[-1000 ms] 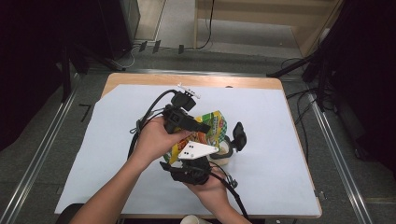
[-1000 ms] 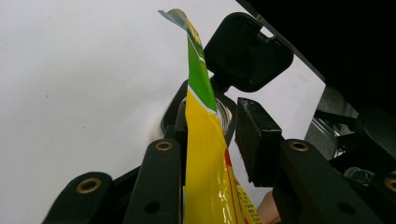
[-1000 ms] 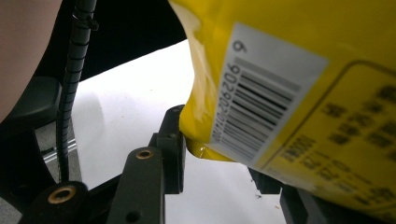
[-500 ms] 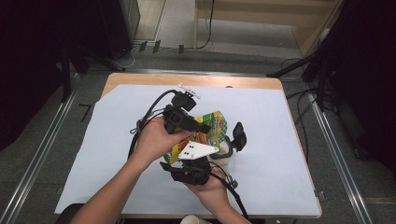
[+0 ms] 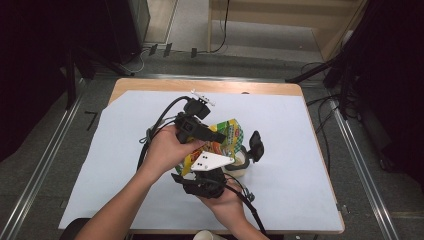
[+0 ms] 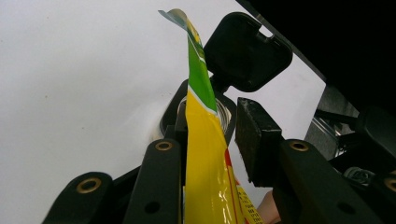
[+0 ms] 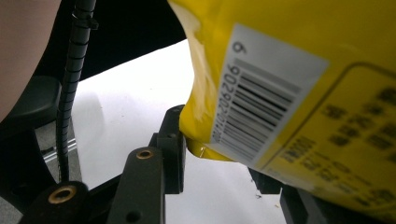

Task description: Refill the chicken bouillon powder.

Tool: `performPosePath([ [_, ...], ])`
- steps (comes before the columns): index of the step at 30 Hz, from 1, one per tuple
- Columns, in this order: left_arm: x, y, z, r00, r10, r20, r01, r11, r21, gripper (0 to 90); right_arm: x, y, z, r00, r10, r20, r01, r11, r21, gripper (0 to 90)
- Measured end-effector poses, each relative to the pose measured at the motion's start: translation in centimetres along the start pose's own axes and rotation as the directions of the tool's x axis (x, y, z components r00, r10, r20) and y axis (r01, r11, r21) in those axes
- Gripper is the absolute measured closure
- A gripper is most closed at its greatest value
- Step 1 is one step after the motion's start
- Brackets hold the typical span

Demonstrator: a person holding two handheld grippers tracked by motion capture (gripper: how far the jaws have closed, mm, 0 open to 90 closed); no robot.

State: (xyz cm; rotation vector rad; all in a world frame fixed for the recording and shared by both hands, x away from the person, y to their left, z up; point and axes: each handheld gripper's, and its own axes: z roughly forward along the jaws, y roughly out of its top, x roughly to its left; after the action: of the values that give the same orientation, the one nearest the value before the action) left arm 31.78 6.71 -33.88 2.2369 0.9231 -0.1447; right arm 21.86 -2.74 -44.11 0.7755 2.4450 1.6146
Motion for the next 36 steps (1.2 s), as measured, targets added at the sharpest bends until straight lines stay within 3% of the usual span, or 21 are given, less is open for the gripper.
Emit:
performPosePath([
  [36, -0.18, -0.02, -0.05, 0.9999, 0.012, -0.004, -0.012, 0.9999, -0.005, 71.3, 0.04, -0.01, -0.01, 1.0000, -0.005, 0.006, 0.005, 1.000, -0.001, 63.2],
])
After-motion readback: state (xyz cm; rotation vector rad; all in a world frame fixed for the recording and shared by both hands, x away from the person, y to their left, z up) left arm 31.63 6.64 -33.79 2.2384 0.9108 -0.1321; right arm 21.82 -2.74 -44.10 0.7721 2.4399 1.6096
